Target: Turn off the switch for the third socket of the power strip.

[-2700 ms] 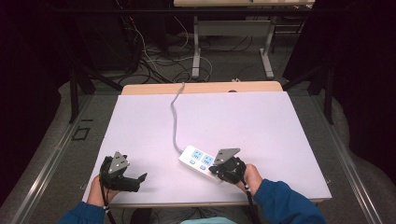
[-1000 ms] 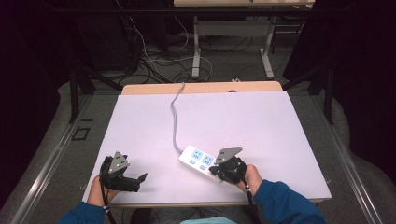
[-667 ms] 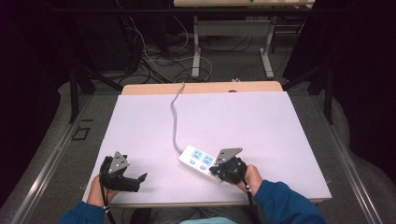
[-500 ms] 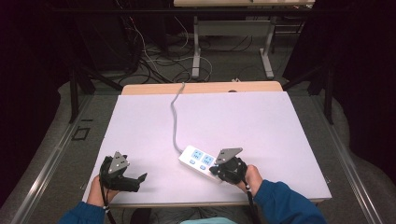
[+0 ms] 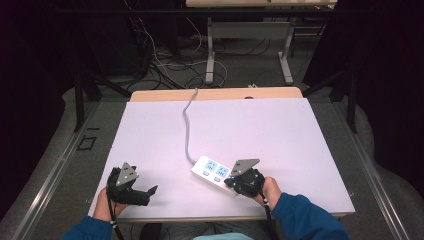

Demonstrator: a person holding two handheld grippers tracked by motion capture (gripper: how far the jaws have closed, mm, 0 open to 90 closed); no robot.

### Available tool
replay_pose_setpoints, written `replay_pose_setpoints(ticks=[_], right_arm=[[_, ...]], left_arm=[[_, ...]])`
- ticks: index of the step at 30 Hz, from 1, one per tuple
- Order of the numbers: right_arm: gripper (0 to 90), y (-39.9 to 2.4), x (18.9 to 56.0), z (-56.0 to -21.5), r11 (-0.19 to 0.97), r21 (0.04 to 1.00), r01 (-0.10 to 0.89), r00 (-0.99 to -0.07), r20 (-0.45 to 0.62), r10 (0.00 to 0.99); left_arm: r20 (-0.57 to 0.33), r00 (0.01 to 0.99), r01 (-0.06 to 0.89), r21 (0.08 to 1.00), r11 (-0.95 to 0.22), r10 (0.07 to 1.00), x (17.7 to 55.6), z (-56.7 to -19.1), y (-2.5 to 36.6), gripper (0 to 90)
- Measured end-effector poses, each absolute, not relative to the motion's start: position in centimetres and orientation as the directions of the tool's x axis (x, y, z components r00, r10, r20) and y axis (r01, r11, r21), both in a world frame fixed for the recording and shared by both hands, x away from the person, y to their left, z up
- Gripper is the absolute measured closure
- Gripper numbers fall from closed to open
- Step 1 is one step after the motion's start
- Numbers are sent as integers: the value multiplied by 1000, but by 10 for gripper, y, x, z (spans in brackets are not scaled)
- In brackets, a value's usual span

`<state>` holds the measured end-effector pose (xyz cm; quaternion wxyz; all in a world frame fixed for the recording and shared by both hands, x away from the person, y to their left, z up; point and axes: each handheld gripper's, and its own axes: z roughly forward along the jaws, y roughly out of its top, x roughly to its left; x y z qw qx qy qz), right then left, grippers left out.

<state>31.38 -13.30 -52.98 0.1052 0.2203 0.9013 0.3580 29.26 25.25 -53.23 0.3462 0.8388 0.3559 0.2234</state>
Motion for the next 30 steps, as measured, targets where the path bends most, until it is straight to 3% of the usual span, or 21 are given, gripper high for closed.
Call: replay_pose_setpoints(ticks=[20, 25, 30], right_arm=[[900, -134, 314, -528, 632, 711, 309, -878, -42, 477], [816, -136, 314, -524, 618, 724, 307, -873, -43, 485], [628, -138, 315, -519, 608, 732, 307, -867, -48, 496]], left_arm=[[128, 648, 441, 740, -507, 751, 293, -532, 253, 2], [126, 649, 441, 741, -506, 750, 292, -532, 253, 2], [127, 649, 444, 738, -509, 750, 292, -532, 253, 2]])
